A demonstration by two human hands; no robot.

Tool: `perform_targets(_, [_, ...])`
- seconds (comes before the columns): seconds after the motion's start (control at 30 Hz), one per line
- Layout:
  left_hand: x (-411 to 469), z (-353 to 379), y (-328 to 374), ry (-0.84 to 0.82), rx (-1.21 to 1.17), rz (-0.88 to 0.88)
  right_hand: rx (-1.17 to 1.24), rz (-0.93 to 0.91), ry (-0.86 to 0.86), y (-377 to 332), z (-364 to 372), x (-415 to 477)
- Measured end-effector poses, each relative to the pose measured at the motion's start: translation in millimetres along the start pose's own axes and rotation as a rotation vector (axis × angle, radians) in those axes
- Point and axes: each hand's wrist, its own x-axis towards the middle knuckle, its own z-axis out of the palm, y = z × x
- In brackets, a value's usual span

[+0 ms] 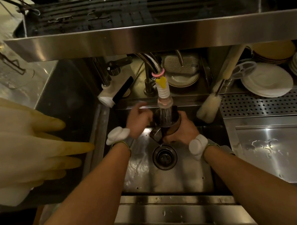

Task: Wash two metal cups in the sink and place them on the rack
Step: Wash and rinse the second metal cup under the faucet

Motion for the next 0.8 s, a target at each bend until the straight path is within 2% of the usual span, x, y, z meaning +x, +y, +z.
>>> perform_targets(0.07, [7.8,-7.9,14.1,0.278,0.211,0.090,-0.023,0.009,-0.002,-2.0,-0.3,-0.8])
perform_targets(0.13, [19.4,-18.8,31.2,0.409,0.420,0.196,-0.034,-0.004,0.000,-3.5,0.2,-0.3])
perform_targets(0.23, [39.3,-27.9,57.1,0.398,0.676,0.309,-0.038,-0.010,0.008,-8.3,-2.1,0.3])
perform_targets(0.37, [60.7,-39.4,77.6,0.354,0.872,0.257,-0.102,-0.046,-0.007,-10.8,-2.0,-1.3])
perform_targets(0.47, [66.2,-40.8,78.5,0.328,1.002,0.297,-0.067,-0.022,-0.006,-12.7,-6.4,-3.7])
perform_targets(0.7, [73.0,-51.9,88.7,0.271,1.069,0.346,-0.055,-0.034,-0.011,-14.8,-9.7,-8.6])
perform_targets(0.8, [69.7,-49.1,89.8,0.305,1.092,0.353,-0.055,-0.041,-0.019,-14.5,-8.4,-10.9])
